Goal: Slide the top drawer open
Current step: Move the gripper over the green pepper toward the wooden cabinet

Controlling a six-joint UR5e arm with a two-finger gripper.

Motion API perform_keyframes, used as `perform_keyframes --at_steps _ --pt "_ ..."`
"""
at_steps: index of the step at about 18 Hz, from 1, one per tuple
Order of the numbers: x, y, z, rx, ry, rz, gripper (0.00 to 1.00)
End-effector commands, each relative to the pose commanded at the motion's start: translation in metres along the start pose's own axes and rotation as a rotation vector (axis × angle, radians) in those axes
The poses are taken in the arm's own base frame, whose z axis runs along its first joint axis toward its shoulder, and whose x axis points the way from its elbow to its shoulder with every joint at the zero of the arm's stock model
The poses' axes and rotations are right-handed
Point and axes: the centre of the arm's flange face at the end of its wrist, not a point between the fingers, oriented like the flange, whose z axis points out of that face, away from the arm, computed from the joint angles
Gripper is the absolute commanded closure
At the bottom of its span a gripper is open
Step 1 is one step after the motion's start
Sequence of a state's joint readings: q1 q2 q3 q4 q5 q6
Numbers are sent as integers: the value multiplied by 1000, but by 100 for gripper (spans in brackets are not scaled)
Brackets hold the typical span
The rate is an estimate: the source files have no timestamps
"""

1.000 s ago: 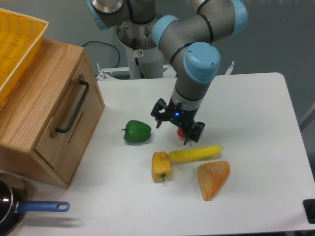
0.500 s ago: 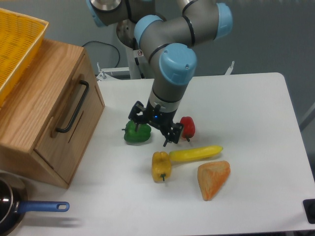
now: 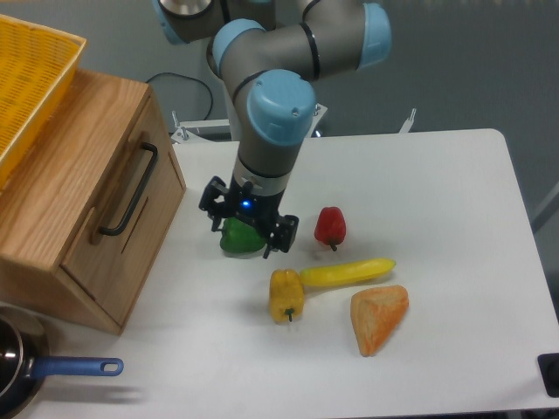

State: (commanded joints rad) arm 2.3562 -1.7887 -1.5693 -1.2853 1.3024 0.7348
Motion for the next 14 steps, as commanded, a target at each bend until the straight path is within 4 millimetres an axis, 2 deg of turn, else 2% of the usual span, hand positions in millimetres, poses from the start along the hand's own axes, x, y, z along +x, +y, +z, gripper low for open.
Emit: perform_keyframes --at_steps 3,10,14 --pt "11 0 -5 5 27 -17 0" --pt "18 8 -4 -63 79 -155 0" --pt "28 8 -17 -66 81 -191 0"
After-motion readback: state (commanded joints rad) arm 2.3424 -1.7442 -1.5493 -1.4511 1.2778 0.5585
